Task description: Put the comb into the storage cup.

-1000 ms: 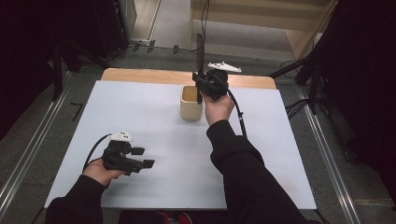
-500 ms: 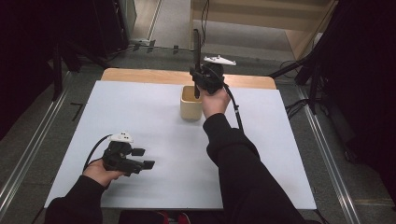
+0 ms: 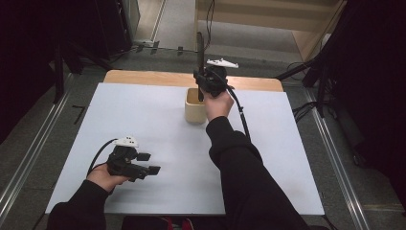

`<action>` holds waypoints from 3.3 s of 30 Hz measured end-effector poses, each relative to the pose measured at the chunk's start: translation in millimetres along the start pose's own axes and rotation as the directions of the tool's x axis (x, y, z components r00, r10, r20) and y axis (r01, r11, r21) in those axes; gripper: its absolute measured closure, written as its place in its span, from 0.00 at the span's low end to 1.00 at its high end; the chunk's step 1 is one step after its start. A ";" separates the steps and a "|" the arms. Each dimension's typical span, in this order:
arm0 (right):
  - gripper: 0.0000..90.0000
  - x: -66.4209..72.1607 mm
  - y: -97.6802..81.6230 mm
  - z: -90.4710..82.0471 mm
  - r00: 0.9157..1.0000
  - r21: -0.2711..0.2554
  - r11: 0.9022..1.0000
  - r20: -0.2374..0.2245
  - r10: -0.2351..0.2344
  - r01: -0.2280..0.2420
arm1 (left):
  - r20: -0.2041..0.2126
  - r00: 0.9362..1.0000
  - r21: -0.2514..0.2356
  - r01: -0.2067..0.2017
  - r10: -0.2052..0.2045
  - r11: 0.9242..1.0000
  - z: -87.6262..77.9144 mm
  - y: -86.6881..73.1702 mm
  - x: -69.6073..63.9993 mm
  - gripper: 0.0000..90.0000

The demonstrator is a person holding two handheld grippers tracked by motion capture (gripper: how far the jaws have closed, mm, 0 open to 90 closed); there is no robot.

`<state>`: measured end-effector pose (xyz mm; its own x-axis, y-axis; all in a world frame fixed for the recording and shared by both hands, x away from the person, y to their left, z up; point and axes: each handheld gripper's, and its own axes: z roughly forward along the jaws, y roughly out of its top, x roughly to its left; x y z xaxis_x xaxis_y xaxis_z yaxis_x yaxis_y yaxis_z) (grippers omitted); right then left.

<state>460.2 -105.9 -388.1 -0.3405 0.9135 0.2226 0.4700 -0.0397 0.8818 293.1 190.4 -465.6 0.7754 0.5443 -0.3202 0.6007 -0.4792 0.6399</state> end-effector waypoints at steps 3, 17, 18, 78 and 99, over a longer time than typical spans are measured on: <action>0.77 1.6 -2.0 0.7 1.000 0.001 1.000 0.000 -0.006 0.006 | 0.001 1.000 0.000 -0.007 0.007 1.000 0.4 0.1 -0.8 0.31; 0.77 3.0 -9.1 3.5 0.999 -0.016 0.999 0.013 -0.030 0.030 | 0.006 1.000 0.004 -0.014 0.014 1.000 1.1 0.1 -2.8 0.31; 0.77 2.9 -9.9 3.4 1.000 -0.017 1.000 0.011 -0.026 0.026 | 0.006 1.000 0.004 -0.014 0.014 1.000 1.3 0.1 -2.8 0.31; 0.66 -5.2 -51.8 3.9 0.997 0.040 0.997 0.016 -0.069 0.068 | 0.008 1.000 0.029 -0.026 0.026 0.999 4.6 -0.6 -2.1 0.31; 0.27 -4.2 -56.6 -14.8 0.991 0.098 0.987 -0.060 -0.120 0.126 | 0.004 1.000 0.035 -0.024 0.023 0.999 5.6 -1.0 -1.2 0.31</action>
<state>423.0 -113.5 -432.8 -0.4429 0.8856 0.1398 0.5009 0.1151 0.8578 292.6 186.4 -469.7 0.7901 0.5299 -0.3082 0.5886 -0.5156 0.6226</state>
